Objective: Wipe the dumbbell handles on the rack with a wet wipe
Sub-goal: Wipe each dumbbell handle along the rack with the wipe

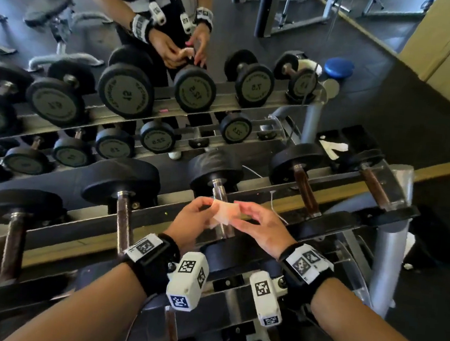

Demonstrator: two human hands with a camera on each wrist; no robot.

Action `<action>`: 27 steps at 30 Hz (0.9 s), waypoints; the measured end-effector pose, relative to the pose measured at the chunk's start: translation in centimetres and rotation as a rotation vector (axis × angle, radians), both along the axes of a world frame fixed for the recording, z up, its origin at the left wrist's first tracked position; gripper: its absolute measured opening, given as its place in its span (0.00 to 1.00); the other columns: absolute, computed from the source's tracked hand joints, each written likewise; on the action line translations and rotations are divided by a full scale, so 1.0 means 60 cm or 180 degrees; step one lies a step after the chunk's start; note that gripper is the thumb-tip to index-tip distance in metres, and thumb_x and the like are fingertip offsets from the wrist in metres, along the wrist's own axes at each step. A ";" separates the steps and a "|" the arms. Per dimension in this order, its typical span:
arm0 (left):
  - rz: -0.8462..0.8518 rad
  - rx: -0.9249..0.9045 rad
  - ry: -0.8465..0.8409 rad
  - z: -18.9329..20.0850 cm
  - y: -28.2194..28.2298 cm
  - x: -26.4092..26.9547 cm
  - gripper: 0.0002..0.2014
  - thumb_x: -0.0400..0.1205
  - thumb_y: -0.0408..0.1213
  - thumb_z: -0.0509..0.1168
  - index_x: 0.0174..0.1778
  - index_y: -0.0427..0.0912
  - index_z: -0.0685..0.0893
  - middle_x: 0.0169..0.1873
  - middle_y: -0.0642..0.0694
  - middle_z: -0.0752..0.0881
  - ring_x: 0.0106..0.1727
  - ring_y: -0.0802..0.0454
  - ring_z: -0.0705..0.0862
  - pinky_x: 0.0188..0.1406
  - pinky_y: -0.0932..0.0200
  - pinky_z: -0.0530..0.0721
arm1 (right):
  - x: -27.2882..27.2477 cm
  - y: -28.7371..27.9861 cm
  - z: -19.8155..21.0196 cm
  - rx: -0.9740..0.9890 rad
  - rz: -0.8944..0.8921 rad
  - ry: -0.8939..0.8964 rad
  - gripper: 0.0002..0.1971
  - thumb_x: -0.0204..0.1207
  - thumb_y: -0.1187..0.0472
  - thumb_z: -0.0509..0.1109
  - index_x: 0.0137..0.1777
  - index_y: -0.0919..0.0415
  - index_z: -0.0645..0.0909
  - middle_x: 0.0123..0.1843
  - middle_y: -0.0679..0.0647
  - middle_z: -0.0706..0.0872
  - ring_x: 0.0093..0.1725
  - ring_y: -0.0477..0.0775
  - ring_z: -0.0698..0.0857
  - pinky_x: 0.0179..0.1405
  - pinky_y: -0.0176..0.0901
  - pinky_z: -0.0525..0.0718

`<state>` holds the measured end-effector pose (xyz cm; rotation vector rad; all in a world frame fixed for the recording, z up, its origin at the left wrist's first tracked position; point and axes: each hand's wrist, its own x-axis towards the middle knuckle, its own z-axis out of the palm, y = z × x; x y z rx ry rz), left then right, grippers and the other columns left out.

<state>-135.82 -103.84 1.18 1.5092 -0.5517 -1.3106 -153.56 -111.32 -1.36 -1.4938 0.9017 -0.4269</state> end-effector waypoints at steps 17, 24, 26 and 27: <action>0.1120 0.0440 -0.0292 -0.060 0.097 -0.060 0.10 0.76 0.39 0.77 0.53 0.47 0.90 0.44 0.53 0.92 0.46 0.60 0.88 0.44 0.66 0.81 | 0.033 -0.156 -0.073 0.0171 -0.0294 0.0759 0.08 0.76 0.68 0.72 0.53 0.63 0.89 0.51 0.63 0.90 0.55 0.66 0.89 0.60 0.66 0.86; 0.1337 0.0376 -0.0318 -0.070 0.111 -0.073 0.16 0.74 0.35 0.78 0.57 0.45 0.86 0.48 0.47 0.92 0.51 0.52 0.90 0.53 0.56 0.86 | 0.087 -0.137 -0.070 -0.0069 0.0283 0.0354 0.12 0.82 0.65 0.70 0.62 0.68 0.87 0.49 0.56 0.92 0.55 0.60 0.89 0.67 0.62 0.84; 0.1324 0.0430 -0.0365 -0.077 0.113 -0.074 0.14 0.74 0.37 0.79 0.54 0.43 0.87 0.46 0.48 0.92 0.49 0.53 0.89 0.49 0.57 0.85 | 0.072 -0.121 -0.068 -0.0088 0.0396 0.0348 0.11 0.82 0.62 0.71 0.59 0.66 0.89 0.44 0.54 0.92 0.53 0.61 0.91 0.64 0.59 0.86; 0.1308 0.0439 -0.0388 -0.081 0.114 -0.073 0.13 0.74 0.37 0.79 0.53 0.43 0.88 0.45 0.47 0.92 0.48 0.53 0.89 0.50 0.56 0.86 | 0.057 -0.111 -0.064 -0.0279 0.0472 0.0439 0.11 0.82 0.58 0.71 0.55 0.64 0.91 0.43 0.55 0.93 0.52 0.60 0.91 0.62 0.57 0.86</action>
